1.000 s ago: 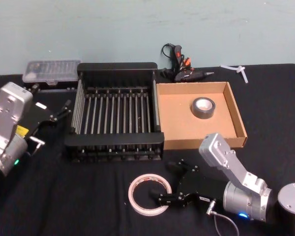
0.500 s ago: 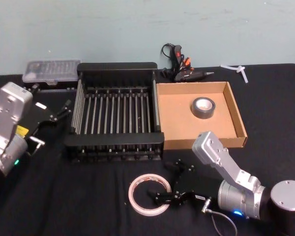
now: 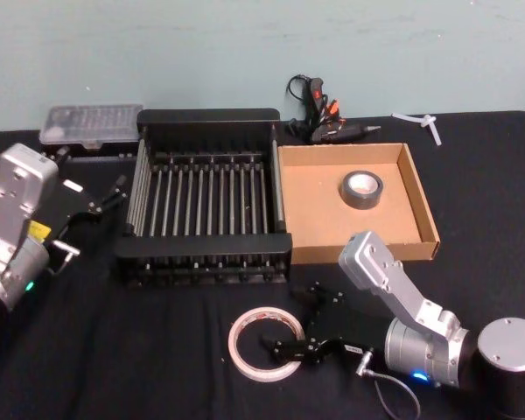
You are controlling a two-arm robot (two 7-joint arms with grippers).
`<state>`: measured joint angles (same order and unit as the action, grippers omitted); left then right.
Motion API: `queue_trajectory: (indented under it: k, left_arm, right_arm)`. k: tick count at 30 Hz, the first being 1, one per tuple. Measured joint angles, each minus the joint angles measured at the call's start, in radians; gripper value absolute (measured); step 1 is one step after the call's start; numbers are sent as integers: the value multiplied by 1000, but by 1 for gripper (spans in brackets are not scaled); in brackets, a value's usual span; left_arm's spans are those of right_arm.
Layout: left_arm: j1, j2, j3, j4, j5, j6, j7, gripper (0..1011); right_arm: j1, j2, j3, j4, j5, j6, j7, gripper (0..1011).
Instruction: Pick up the white tape and place it into the black box , Pick up the silver tape and place it into the brown box.
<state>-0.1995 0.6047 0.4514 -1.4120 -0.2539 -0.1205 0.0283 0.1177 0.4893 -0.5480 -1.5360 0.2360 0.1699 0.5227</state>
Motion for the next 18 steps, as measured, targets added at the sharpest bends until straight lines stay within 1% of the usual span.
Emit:
queue_trajectory:
  k: [11, 18]
  left_arm:
    - [0, 0, 0, 0, 0, 0, 0, 1001]
    - [0, 0, 0, 0, 0, 0, 0, 1001]
  right_arm:
    - [-3, 1, 0, -2, -6, -2, -7, 1002]
    - [-7, 2, 0, -3, -18, -13, -10, 1002]
